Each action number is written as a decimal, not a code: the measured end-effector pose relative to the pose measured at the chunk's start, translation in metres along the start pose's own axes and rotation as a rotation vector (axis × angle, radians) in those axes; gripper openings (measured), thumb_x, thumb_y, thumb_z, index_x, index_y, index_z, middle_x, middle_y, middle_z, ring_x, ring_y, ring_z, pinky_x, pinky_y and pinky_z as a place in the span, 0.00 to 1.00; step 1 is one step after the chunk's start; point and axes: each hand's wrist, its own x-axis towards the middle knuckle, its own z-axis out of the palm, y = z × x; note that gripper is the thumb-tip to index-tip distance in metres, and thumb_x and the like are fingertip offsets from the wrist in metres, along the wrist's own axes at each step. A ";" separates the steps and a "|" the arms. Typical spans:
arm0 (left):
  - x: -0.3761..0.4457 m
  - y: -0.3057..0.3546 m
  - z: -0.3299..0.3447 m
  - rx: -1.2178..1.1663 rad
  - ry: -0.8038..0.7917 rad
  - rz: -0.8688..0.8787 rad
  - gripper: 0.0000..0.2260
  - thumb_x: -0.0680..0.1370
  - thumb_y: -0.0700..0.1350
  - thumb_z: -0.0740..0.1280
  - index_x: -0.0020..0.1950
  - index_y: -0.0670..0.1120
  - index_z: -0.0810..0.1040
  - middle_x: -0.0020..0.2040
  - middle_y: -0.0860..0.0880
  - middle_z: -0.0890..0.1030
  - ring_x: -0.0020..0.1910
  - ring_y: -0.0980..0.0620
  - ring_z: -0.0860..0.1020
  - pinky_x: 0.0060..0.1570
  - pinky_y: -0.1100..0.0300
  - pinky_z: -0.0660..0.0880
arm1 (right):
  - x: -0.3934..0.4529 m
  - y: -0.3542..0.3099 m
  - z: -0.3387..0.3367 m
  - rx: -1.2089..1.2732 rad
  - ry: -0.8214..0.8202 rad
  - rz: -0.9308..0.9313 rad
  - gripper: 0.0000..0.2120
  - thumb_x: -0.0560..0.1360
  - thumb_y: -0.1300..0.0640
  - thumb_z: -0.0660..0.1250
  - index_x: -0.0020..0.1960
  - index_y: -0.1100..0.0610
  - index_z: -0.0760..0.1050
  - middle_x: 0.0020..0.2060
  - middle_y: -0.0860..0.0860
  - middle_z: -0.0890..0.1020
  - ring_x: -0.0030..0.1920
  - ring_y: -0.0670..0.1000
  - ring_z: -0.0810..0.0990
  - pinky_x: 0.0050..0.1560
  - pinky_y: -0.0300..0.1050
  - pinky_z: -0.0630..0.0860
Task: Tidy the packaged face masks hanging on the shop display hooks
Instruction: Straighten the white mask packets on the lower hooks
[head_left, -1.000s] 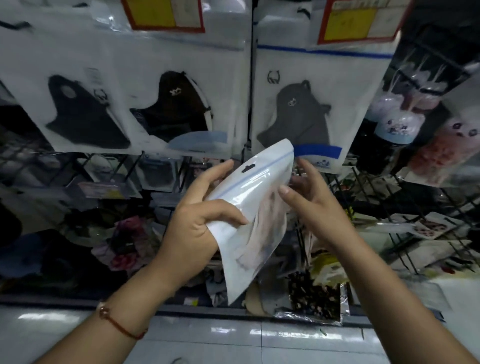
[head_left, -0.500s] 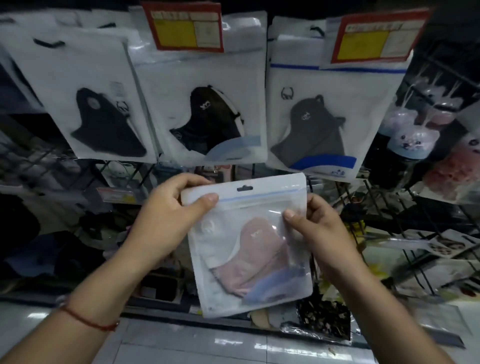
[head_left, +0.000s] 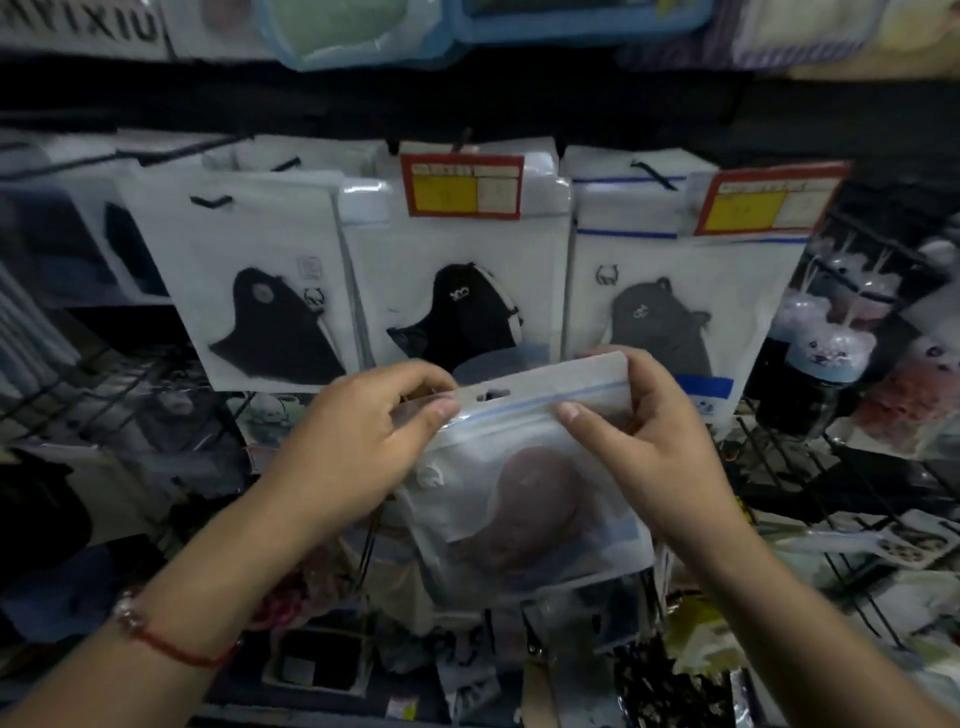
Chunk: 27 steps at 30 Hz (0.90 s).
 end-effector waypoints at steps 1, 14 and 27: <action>0.003 -0.001 -0.007 0.006 0.010 0.035 0.05 0.79 0.52 0.67 0.53 0.58 0.81 0.48 0.64 0.82 0.51 0.65 0.79 0.51 0.55 0.78 | 0.003 -0.006 0.003 -0.058 0.013 -0.045 0.17 0.76 0.59 0.71 0.62 0.47 0.74 0.51 0.46 0.83 0.52 0.47 0.83 0.51 0.49 0.82; 0.058 -0.028 -0.073 0.203 0.094 0.319 0.09 0.80 0.48 0.67 0.60 0.54 0.82 0.53 0.64 0.79 0.53 0.61 0.78 0.51 0.69 0.72 | 0.061 -0.058 0.049 -1.114 -0.077 -0.409 0.25 0.82 0.49 0.58 0.78 0.47 0.58 0.76 0.44 0.63 0.76 0.46 0.57 0.71 0.39 0.55; 0.089 -0.019 -0.076 0.119 0.255 0.608 0.08 0.80 0.44 0.68 0.58 0.49 0.83 0.52 0.54 0.83 0.50 0.53 0.81 0.46 0.50 0.79 | 0.065 -0.058 0.057 -1.193 0.065 -0.684 0.26 0.78 0.62 0.61 0.76 0.58 0.64 0.77 0.57 0.60 0.78 0.57 0.56 0.76 0.54 0.56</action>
